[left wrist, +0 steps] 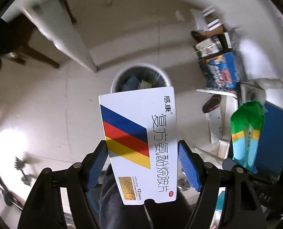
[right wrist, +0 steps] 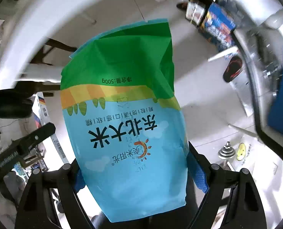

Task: Collect trash
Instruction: 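Carry the rice bag with the right tool while the left tool carries the striped box toward the bin, then open the right tool over the bin while the left tool releases the striped box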

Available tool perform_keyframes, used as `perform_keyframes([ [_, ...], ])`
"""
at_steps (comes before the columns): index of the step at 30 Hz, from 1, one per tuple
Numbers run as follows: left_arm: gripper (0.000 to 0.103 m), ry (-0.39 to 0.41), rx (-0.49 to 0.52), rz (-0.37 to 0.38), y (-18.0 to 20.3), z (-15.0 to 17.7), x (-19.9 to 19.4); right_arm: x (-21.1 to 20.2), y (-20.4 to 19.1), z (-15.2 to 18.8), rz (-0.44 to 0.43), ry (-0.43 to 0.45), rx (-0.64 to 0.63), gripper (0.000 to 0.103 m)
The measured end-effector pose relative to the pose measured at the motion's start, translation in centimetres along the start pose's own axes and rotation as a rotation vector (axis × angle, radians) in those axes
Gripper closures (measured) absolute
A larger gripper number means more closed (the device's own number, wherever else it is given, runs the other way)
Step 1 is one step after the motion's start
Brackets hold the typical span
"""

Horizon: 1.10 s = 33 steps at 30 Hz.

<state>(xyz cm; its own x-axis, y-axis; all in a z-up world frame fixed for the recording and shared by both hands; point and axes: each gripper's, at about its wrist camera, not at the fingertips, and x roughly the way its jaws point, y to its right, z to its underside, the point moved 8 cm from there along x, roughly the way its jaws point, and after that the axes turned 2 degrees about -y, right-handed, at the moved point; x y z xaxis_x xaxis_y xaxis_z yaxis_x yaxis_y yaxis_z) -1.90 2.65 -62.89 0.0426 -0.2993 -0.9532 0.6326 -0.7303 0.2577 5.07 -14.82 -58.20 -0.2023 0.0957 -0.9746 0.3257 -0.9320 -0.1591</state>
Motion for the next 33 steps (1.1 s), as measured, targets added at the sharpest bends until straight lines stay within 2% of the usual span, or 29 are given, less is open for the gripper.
perform_keyframes([
  [4, 0.032, -0.056, -0.037, 0.085, -0.5, -3.8, 8.5, 8.5, 1.6, -3.7, -0.017, 0.004, 0.031, 0.015],
  [7, 0.031, -0.093, -0.060, 0.115, -1.1, -6.2, 13.0, 14.3, 1.8, -6.4, -0.057, -0.002, 0.054, 0.015],
  [10, 0.018, -0.077, -0.089, 0.129, -1.9, -8.4, 16.0, 19.5, 1.8, -9.2, -0.119, -0.024, 0.068, 0.013],
  [11, 0.006, -0.068, -0.101, 0.128, -2.3, -8.9, 16.5, 21.2, 1.7, -9.9, -0.141, -0.039, 0.064, 0.012],
  [12, 0.000, -0.059, -0.106, 0.126, -2.6, -9.3, 16.7, 22.5, 1.6, -10.3, -0.163, -0.050, 0.065, 0.010],
  [13, 0.000, -0.046, -0.110, 0.121, -2.9, -9.4, 16.7, 23.7, 1.4, -10.8, -0.179, -0.056, 0.061, 0.007],
  [14, 0.000, -0.022, -0.113, 0.100, -3.3, -9.8, 16.7, 24.6, 1.3, -11.3, -0.194, -0.062, 0.054, 0.000],
  [15, 0.000, -0.002, -0.111, 0.080, -3.7, -9.9, 16.8, 25.6, 1.2, -11.5, -0.206, -0.072, 0.051, 0.000],
  [19, 0.000, 0.098, -0.082, -0.073, -5.4, -9.7, 15.8, 27.0, 1.3, -12.0, -0.165, -0.064, 0.011, 0.000],
  [20, 0.000, 0.104, -0.067, -0.111, -5.6, -9.4, 15.6, 27.0, 1.4, -11.9, -0.125, -0.057, -0.006, 0.000],
  [24, 0.000, 0.101, -0.029, -0.184, -5.6, -8.0, 14.9, 26.2, 2.3, -11.8, -0.011, -0.025, -0.053, 0.000],
  [28, 0.000, 0.099, -0.002, -0.213, -4.8, -6.9, 13.8, 25.1, 3.1, -11.8, 0.111, 0.002, -0.108, 0.000],
  [33, 0.000, 0.097, 0.010, -0.217, -3.8, -5.8, 12.1, 22.7, 2.6, -11.6, 0.159, 0.031, -0.149, 0.000],
])
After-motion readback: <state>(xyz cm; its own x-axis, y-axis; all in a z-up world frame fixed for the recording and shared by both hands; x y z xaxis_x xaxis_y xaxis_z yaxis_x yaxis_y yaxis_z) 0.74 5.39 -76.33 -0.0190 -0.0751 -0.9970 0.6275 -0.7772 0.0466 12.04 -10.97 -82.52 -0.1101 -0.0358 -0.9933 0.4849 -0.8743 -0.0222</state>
